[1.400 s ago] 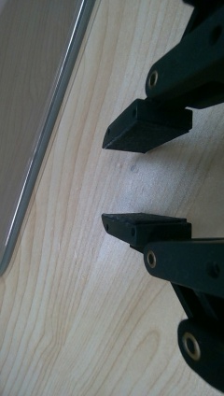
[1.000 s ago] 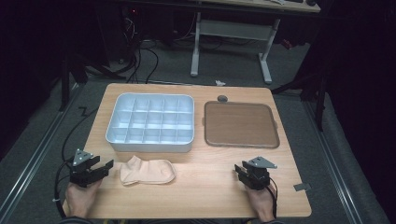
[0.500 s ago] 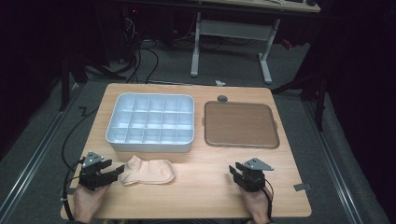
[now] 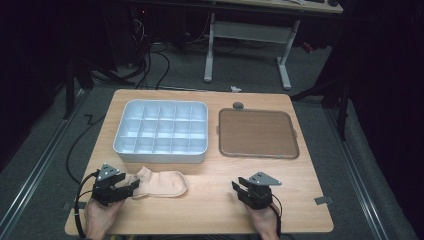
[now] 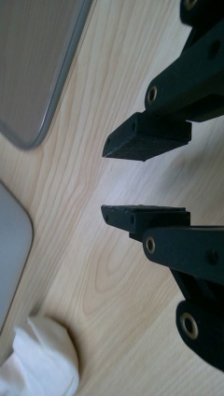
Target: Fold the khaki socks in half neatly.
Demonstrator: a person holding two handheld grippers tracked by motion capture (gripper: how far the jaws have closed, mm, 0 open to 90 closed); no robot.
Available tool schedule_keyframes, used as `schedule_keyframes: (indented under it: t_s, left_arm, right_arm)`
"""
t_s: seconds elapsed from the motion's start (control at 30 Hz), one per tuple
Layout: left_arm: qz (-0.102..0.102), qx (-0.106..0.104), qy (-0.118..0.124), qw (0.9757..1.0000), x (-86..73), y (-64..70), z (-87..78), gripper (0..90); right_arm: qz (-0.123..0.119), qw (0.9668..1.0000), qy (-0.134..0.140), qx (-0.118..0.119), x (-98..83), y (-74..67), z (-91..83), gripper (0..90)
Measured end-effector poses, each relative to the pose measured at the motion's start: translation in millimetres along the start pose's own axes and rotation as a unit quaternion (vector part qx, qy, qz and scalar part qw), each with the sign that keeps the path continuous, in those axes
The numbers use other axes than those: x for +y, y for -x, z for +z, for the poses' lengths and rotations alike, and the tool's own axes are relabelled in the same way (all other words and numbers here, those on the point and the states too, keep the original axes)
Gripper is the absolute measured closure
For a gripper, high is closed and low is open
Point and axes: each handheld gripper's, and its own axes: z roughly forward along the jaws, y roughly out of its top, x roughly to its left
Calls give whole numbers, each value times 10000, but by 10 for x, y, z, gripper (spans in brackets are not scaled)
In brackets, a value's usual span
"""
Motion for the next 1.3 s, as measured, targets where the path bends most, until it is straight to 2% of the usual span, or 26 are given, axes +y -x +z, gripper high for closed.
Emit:
schedule_keyframes:
  t_s: [0.1, 0.17, 0.23, 0.3, 0.37, 0.5, 0.6, 0.7, 0.87, 0.9, 1.3]
  left_arm:
    - [-1, -23, -5, 10000, -3, 24, 19, 371]
    - [8, -37, -36, 10000, -8, 40, 39, 371]
    - [13, -38, -48, 10000, -9, 42, 44, 371]
    - [4, -37, -66, 10000, -12, 47, 53, 372]
    - [-1, -24, -62, 10000, -15, 48, 58, 372]
    - [-9, -5, -87, 10000, -28, 49, 66, 374]
    - [16, 32, -121, 9999, -38, 53, 80, 376]
    - [44, 51, -142, 9999, -36, 65, 91, 380]
    - [53, 58, -184, 9998, -35, 72, 95, 386]
    - [83, 87, -195, 9997, -39, 82, 101, 392]
    - [201, 145, -225, 9994, -60, 129, 123, 414]
  right_arm:
    - [-24, 10000, -3, 81, 24, -53, 24, 661]
    - [-111, 9997, 7, 198, 70, -148, 68, 661]
    - [-133, 9997, 12, 226, 81, -168, 77, 661]
    - [-202, 9992, -9, 338, 120, -251, 117, 661]
    - [-227, 9991, -18, 358, 128, -268, 126, 661]
    - [-352, 9979, -52, 543, 179, -399, 208, 660]
    - [-431, 9973, -69, 589, 196, -450, 236, 660]
    - [-594, 9955, -136, 720, 217, -586, 320, 659]
    - [-647, 9943, -146, 838, 241, -684, 390, 657]
    - [-663, 9935, -142, 919, 263, -733, 427, 656]
    - [-722, 9914, -69, 1091, 386, -912, 535, 644]
